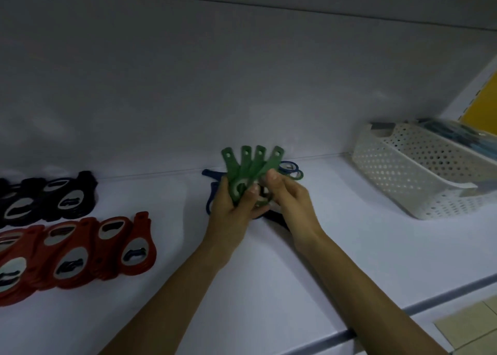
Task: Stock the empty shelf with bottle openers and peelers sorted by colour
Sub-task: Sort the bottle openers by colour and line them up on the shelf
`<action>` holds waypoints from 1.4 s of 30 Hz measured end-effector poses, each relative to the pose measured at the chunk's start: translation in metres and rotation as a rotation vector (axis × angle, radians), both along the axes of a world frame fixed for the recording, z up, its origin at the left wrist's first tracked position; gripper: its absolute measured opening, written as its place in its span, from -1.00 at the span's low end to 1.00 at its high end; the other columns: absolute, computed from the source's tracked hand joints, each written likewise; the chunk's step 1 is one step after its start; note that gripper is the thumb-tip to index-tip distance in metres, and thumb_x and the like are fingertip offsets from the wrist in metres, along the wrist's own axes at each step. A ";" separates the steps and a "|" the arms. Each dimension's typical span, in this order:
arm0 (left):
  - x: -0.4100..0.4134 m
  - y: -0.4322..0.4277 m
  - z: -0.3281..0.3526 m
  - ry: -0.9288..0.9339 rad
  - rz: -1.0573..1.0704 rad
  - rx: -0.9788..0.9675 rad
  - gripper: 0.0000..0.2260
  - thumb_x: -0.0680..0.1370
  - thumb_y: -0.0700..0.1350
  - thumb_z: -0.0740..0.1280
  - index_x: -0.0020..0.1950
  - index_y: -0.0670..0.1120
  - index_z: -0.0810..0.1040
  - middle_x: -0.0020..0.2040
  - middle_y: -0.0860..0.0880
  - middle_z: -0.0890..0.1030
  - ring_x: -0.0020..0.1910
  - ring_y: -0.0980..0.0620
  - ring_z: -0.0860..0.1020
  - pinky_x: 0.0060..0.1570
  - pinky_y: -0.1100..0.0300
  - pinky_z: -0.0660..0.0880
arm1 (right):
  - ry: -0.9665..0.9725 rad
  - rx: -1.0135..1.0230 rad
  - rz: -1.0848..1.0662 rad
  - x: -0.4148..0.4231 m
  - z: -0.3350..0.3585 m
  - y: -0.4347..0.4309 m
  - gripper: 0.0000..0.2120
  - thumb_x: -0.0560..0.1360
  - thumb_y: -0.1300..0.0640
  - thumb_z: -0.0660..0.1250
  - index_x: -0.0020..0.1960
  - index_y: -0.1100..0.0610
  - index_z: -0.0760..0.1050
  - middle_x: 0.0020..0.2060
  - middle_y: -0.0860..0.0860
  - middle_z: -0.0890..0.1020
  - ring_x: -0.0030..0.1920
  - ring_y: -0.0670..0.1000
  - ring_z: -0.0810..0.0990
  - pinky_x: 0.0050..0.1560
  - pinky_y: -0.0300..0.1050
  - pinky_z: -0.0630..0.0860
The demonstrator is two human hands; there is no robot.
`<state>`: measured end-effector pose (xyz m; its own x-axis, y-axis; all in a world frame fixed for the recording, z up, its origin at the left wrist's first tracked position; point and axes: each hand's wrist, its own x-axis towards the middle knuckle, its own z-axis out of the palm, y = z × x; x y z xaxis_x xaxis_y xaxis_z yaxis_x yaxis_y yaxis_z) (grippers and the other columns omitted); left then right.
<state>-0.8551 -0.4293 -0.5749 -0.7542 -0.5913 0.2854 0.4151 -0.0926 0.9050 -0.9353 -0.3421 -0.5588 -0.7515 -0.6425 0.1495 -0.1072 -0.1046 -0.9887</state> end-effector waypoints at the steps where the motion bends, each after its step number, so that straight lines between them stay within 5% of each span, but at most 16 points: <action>1: -0.001 0.004 -0.003 -0.054 -0.012 -0.145 -0.71 0.58 -0.23 0.25 0.25 0.05 0.41 0.09 0.06 0.62 0.07 0.11 0.60 -0.06 0.21 0.58 | -0.056 -0.014 0.061 0.001 0.001 0.000 -0.50 0.31 -0.26 0.36 0.06 0.09 0.61 -0.07 0.02 0.70 0.00 0.01 0.67 -0.01 -0.10 0.60; 3: -0.001 0.011 -0.009 -0.181 0.038 -0.488 -0.66 0.59 -0.21 0.23 0.24 0.19 0.33 0.03 0.16 0.57 -0.01 0.25 0.58 -0.04 0.31 0.55 | -0.097 -0.069 0.058 0.002 0.000 0.000 -0.63 0.32 -0.16 0.45 -0.04 0.09 0.62 -0.15 0.07 0.69 -0.02 0.10 0.67 -0.02 -0.03 0.61; 5: -0.002 0.013 -0.015 -0.265 0.135 -0.710 -0.63 0.58 -0.19 0.22 0.33 0.11 0.30 -0.07 0.20 0.52 -0.11 0.30 0.55 -0.12 0.44 0.50 | -0.056 -0.104 0.002 0.001 0.000 0.000 -0.77 0.41 0.04 0.48 -0.02 0.15 0.62 -0.14 0.14 0.68 -0.01 0.15 0.65 0.03 0.01 0.61; 9: -0.004 0.010 -0.014 -0.291 0.125 -0.771 -0.71 0.58 -0.14 0.22 0.30 0.03 0.38 -0.11 0.18 0.54 -0.11 0.18 0.58 -0.11 0.32 0.55 | 0.099 -0.132 -0.085 0.005 0.004 -0.001 -0.86 0.50 0.25 0.36 -0.05 0.34 0.59 -0.11 0.27 0.65 -0.03 0.22 0.63 0.01 0.07 0.60; 12: 0.003 0.017 -0.002 -0.190 0.021 -0.433 -0.81 0.55 0.12 0.12 0.12 0.23 0.43 -0.04 0.12 0.63 -0.03 0.14 0.61 -0.03 0.13 0.57 | 0.047 -0.182 -0.110 0.011 0.016 0.000 -0.86 0.50 0.23 0.34 -0.12 0.33 0.58 -0.18 0.19 0.69 -0.13 0.15 0.67 -0.11 0.02 0.64; 15: 0.004 0.034 0.024 -0.115 0.176 0.000 -0.62 0.55 0.30 0.03 0.03 0.15 0.55 -0.01 0.06 0.65 0.04 0.04 0.60 -0.06 0.16 0.53 | -0.010 -0.293 -0.140 0.023 0.032 -0.007 -0.90 0.51 0.24 0.34 -0.18 0.19 0.56 -0.30 0.02 0.70 -0.24 -0.05 0.68 -0.22 -0.28 0.57; 19: 0.017 0.035 0.066 -0.067 0.110 0.663 -0.53 0.57 0.25 0.11 0.06 -0.07 0.63 0.02 -0.10 0.67 0.04 -0.04 0.62 -0.01 0.09 0.53 | -0.034 -0.408 -0.139 0.060 0.047 -0.029 -0.87 0.48 0.21 0.39 -0.24 0.09 0.55 -0.32 0.04 0.68 -0.21 0.03 0.68 -0.15 -0.09 0.63; 24: 0.068 0.030 0.070 -0.059 0.225 0.635 -0.66 0.62 0.02 0.13 0.17 -0.15 0.57 0.04 -0.16 0.65 0.05 -0.07 0.61 -0.01 0.09 0.55 | -0.067 -0.356 -0.014 0.101 0.048 -0.049 -0.82 0.40 0.02 0.49 -0.17 0.10 0.56 -0.32 -0.03 0.64 -0.24 -0.08 0.65 -0.20 -0.23 0.59; 29: 0.112 0.030 0.056 0.061 0.318 0.636 -0.68 0.63 0.09 0.09 -0.10 -0.07 0.51 -0.20 -0.02 0.51 -0.17 0.08 0.51 -0.07 0.22 0.45 | 0.089 -0.161 0.081 0.152 0.030 -0.058 -0.58 0.29 -0.27 0.46 -0.23 0.09 0.51 -0.34 -0.02 0.59 -0.25 -0.01 0.62 -0.12 -0.02 0.61; 32: 0.135 0.027 0.050 0.142 0.367 0.719 -0.69 0.63 0.09 0.11 -0.02 -0.09 0.51 -0.14 -0.06 0.52 -0.07 0.04 0.51 0.06 0.18 0.43 | 0.116 -0.094 0.160 0.173 0.029 -0.062 -0.57 0.21 -0.38 0.40 -0.34 -0.03 0.44 -0.40 -0.11 0.55 -0.29 -0.03 0.57 -0.07 0.09 0.59; 34: 0.150 0.024 0.045 0.196 0.378 0.773 -0.68 0.63 0.05 0.12 0.17 -0.12 0.53 0.03 -0.09 0.59 0.11 -0.03 0.53 0.20 0.11 0.43 | 0.090 -0.125 0.215 0.185 0.030 -0.067 -0.66 0.26 -0.32 0.44 -0.35 -0.09 0.43 -0.44 -0.19 0.52 -0.33 -0.08 0.54 -0.08 0.03 0.59; 37: 0.171 0.017 0.040 0.267 0.414 0.862 -0.66 0.62 -0.04 0.12 0.34 -0.12 0.44 0.27 -0.13 0.54 0.26 -0.08 0.49 0.30 0.04 0.39 | 0.024 -0.160 0.235 0.205 0.031 -0.074 -0.77 0.40 -0.09 0.45 -0.14 0.06 0.53 -0.28 -0.06 0.64 -0.21 -0.03 0.64 -0.04 0.00 0.61; 39: 0.182 0.014 0.040 0.266 0.444 0.887 -0.66 0.60 -0.11 0.11 0.35 -0.14 0.43 0.29 -0.16 0.52 0.27 -0.11 0.48 0.34 0.01 0.36 | -0.080 -0.189 0.250 0.216 0.032 -0.080 -0.89 0.51 0.07 0.35 -0.09 0.11 0.54 -0.25 0.05 0.68 -0.17 0.02 0.66 0.00 0.00 0.60; 42: 0.194 0.011 0.034 0.155 0.569 0.835 -0.65 0.62 -0.13 0.10 0.37 -0.17 0.41 0.28 -0.17 0.51 0.27 -0.15 0.47 0.25 0.06 0.40 | -0.229 -0.212 0.305 0.233 0.033 -0.087 -0.80 0.57 0.14 0.23 -0.19 0.13 0.52 -0.32 0.06 0.67 -0.21 0.07 0.64 0.01 0.06 0.59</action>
